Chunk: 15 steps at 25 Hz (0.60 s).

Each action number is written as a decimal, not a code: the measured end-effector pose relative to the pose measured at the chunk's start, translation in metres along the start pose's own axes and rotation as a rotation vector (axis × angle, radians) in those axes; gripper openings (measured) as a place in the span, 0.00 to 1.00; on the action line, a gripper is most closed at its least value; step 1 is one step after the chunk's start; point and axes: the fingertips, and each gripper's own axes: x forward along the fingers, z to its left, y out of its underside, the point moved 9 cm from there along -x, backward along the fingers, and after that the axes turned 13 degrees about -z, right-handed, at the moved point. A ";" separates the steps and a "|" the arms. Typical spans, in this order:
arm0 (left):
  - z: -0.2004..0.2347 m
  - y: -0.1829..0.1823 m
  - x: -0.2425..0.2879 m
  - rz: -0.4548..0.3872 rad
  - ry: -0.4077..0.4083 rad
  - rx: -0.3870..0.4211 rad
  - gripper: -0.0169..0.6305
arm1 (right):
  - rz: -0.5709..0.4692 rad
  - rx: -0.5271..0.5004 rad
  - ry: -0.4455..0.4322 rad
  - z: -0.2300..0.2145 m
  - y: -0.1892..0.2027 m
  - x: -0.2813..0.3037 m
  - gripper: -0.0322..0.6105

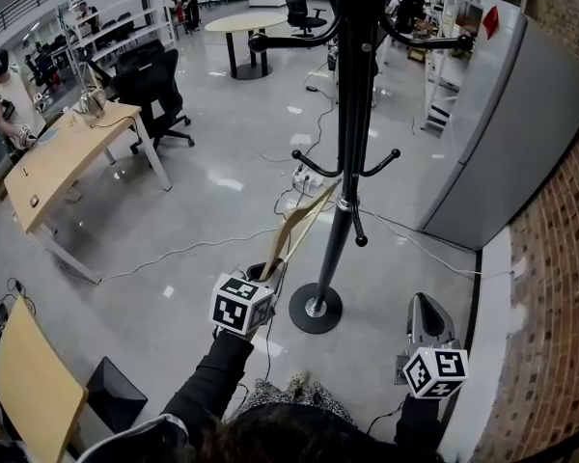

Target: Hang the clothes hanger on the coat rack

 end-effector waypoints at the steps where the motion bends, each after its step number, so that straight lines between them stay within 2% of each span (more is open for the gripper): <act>1: 0.003 -0.002 0.007 -0.001 0.004 0.001 0.04 | 0.002 -0.001 0.006 -0.001 0.001 0.003 0.06; 8: 0.019 -0.013 0.046 0.014 0.028 0.037 0.04 | 0.011 -0.011 0.042 -0.011 0.000 0.019 0.06; 15: 0.033 -0.013 0.084 0.037 0.049 0.017 0.03 | 0.025 -0.021 0.084 -0.020 0.001 0.024 0.06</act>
